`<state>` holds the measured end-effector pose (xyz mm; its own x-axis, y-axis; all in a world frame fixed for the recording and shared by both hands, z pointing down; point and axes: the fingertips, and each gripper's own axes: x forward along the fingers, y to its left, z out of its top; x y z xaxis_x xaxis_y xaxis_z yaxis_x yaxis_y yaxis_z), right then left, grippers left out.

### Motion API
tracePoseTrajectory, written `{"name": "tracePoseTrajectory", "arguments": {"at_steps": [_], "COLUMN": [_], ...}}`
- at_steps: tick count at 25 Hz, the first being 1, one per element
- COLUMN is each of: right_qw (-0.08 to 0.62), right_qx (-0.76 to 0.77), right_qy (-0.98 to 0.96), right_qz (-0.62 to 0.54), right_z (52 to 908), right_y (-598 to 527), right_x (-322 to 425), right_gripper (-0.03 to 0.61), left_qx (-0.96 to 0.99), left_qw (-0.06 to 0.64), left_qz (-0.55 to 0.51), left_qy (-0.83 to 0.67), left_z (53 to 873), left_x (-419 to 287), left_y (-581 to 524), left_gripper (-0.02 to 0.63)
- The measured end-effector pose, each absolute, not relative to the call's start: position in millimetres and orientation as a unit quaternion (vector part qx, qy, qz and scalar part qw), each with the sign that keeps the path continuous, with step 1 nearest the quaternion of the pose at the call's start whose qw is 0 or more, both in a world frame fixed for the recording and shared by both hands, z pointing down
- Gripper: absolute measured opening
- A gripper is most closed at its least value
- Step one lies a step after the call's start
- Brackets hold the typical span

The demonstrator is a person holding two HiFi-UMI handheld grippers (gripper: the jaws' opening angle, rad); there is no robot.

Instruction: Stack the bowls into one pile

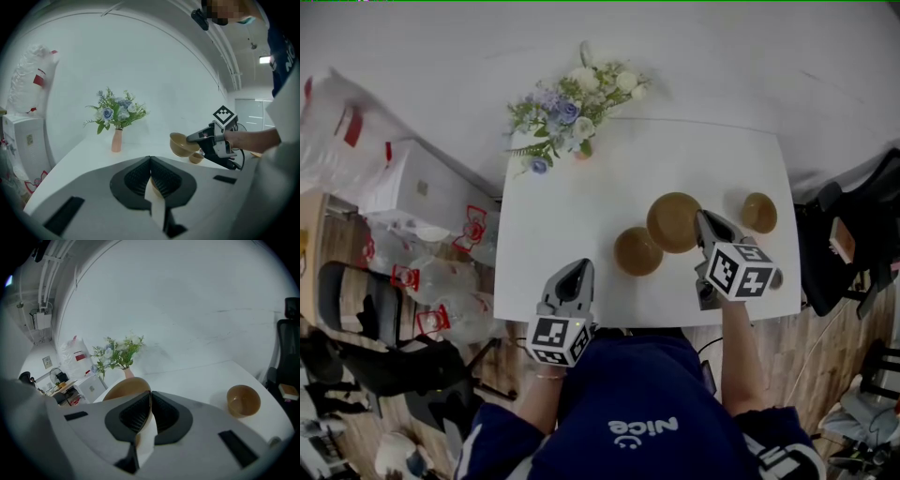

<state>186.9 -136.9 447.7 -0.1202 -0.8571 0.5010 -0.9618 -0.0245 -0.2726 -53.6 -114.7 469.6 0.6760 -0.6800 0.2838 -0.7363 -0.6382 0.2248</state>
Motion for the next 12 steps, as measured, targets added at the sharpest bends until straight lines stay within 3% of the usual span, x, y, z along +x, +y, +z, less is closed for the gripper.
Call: {"name": "tracePoseTrajectory", "arguments": {"at_steps": [12], "right_qw": [0.102], "right_qx": [0.636], "right_qy": [-0.699], "right_qz": [0.311], "right_z": [471.1], "right_y": [-122.9], "right_x": [149.0], "right_gripper": [0.034], "left_qx": [0.897], "left_qw": [0.160], "left_qz": [0.086], "left_qy": [-0.402], "left_z": [469.7], "left_x": [-75.3], "left_y": [-114.1], "left_gripper": [0.017]}}
